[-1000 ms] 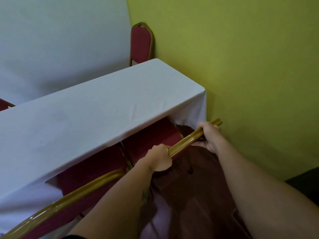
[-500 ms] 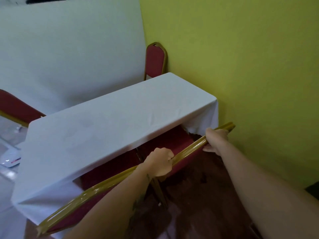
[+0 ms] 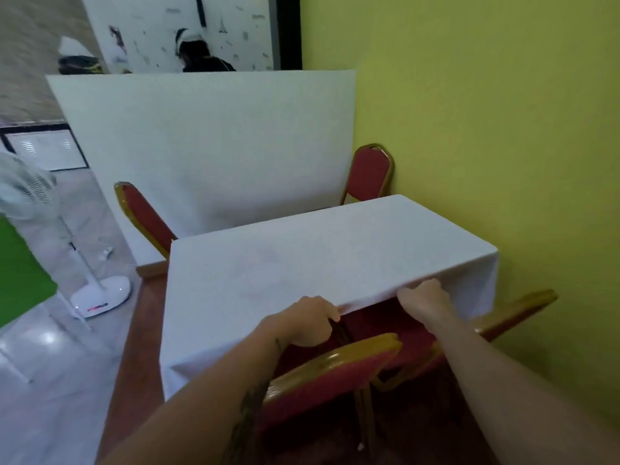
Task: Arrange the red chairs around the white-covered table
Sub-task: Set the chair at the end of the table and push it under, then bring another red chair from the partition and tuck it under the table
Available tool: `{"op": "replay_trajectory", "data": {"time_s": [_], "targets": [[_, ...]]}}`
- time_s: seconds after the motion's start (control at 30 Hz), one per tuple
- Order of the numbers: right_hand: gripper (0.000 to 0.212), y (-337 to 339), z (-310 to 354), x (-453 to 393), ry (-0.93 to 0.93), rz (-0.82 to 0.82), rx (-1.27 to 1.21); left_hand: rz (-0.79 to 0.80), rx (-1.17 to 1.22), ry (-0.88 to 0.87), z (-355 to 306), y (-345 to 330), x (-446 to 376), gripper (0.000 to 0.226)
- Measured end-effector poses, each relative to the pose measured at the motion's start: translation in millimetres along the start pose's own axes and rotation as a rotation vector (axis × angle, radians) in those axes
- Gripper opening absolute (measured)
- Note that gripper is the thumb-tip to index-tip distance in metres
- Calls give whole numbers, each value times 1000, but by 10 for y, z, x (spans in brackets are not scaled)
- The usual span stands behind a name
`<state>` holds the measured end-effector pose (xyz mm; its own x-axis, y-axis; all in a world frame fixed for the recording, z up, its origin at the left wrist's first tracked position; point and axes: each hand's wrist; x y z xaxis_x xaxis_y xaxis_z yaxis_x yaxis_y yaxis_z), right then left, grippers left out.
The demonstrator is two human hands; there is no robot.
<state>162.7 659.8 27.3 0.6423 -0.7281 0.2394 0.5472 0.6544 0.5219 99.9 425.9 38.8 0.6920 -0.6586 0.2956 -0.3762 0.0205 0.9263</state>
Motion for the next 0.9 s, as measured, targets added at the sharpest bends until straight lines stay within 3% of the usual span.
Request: {"op": "replay_trajectory", "data": {"time_s": [0.1,0.27,0.43,0.67,0.9], "targets": [[60,-760,490,494,115,128,55,-57,55,79,775,118,440,45],[71,-1969,1159,1169,275,373,131,-127,198,219,2012,323,1156,46],[68,-2975,1750,1590,371,519,186,-233,280,354,3106,575,1671,49],[59,-4205,2482,1586,475,600,194,-317,264,475,4355,878,1883,43],[57,-5346,3365,990,502,604,179,-435,146,497,5493,1507,1436,30]]}}
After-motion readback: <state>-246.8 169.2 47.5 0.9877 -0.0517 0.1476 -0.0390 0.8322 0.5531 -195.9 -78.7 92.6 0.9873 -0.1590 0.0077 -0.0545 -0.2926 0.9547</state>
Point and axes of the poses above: each hand's wrist, its own x-axis away from the middle knuckle, its own y-axis out of the back of the hand, z = x × y, and after that the axes turned 13 degrees about -x, right-handed
